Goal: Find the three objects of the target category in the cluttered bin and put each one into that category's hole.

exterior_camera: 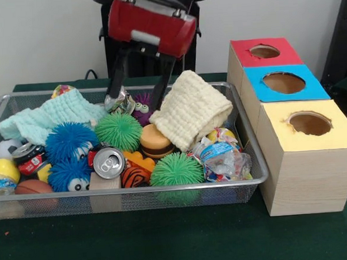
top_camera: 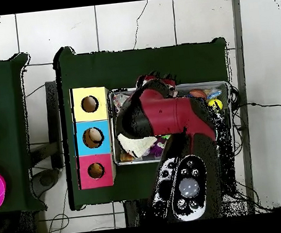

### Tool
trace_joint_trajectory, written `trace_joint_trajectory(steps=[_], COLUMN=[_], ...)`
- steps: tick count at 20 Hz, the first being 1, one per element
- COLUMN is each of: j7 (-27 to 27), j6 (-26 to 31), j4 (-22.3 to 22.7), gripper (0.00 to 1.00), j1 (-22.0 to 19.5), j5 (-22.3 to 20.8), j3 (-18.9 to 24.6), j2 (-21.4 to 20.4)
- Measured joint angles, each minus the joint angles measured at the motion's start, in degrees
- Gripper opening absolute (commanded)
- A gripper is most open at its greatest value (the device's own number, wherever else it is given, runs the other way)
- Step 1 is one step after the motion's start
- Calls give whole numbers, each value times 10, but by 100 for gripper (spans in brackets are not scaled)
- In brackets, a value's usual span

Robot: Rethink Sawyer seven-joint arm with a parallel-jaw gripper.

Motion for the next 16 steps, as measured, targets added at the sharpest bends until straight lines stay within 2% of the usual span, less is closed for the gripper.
trace_joint_trajectory(steps=[6, 10, 16], j7=[0, 0, 0], j6=[0, 0, -5], j4=[-18, -19, -19], gripper=[100, 100, 100], j1=[-54, -69, -69], j5=[0, 0, 0], j3=[54, 78, 103], j2=[38, 65, 94])
